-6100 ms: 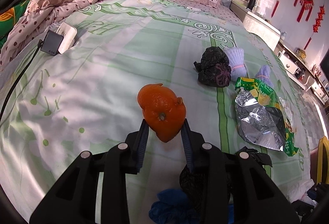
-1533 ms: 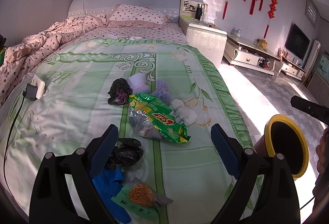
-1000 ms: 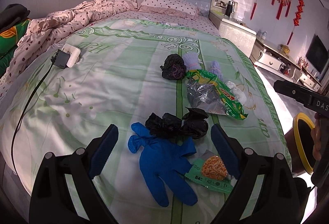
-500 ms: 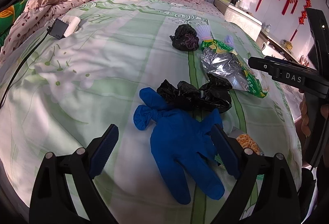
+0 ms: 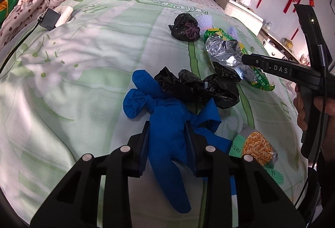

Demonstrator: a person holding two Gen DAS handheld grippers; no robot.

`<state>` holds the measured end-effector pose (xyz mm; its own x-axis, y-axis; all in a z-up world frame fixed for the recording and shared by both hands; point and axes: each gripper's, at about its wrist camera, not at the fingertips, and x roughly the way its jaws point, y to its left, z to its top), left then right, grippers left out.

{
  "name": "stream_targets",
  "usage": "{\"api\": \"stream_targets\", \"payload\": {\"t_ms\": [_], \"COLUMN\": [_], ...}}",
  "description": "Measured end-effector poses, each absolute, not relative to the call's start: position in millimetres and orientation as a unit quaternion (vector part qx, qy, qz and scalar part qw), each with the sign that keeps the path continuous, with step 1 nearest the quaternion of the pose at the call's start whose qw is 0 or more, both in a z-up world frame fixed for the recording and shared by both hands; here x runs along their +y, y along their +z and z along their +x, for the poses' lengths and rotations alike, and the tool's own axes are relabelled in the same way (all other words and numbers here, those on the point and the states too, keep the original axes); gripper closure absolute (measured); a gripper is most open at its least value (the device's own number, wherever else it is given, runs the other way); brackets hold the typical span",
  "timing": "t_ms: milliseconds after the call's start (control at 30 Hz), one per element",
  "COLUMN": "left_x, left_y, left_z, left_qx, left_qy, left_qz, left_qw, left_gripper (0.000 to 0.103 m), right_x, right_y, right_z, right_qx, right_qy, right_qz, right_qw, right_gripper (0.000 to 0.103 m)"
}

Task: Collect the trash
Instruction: 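Grasp the blue glove with the left tool while the right tool grasps the green snack bag, then carry the blue glove and green snack bag over to the yellow-rimmed bin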

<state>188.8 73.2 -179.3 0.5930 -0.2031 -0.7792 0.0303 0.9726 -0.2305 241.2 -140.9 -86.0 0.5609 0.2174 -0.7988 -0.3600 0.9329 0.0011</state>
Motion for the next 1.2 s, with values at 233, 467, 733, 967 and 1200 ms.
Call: {"api": "stream_targets", "payload": {"t_ms": [233, 467, 733, 967, 1200], "left_x": [80, 83, 89, 92, 85], "left_y": [-173, -157, -133, -102, -64], "left_z": [186, 175, 160, 145, 135], "left_qx": [0.444, 0.43, 0.406, 0.375, 0.342], "left_qy": [-0.068, -0.066, -0.06, -0.059, -0.063], "left_qz": [-0.11, -0.107, -0.102, -0.095, -0.091], "left_qw": [0.887, 0.894, 0.906, 0.92, 0.933], "left_gripper": [0.083, 0.085, 0.085, 0.085, 0.085], "right_x": [-147, -155, -169, -188, -216], "right_y": [-76, -57, -25, 11, 53], "right_z": [238, 225, 200, 171, 141], "right_qx": [0.431, 0.417, 0.389, 0.356, 0.319], "right_qy": [0.162, 0.161, 0.158, 0.155, 0.147], "right_qz": [-0.071, -0.065, -0.056, -0.044, -0.03], "right_qw": [0.885, 0.892, 0.906, 0.921, 0.936], "right_gripper": [0.101, 0.102, 0.102, 0.102, 0.102]}}
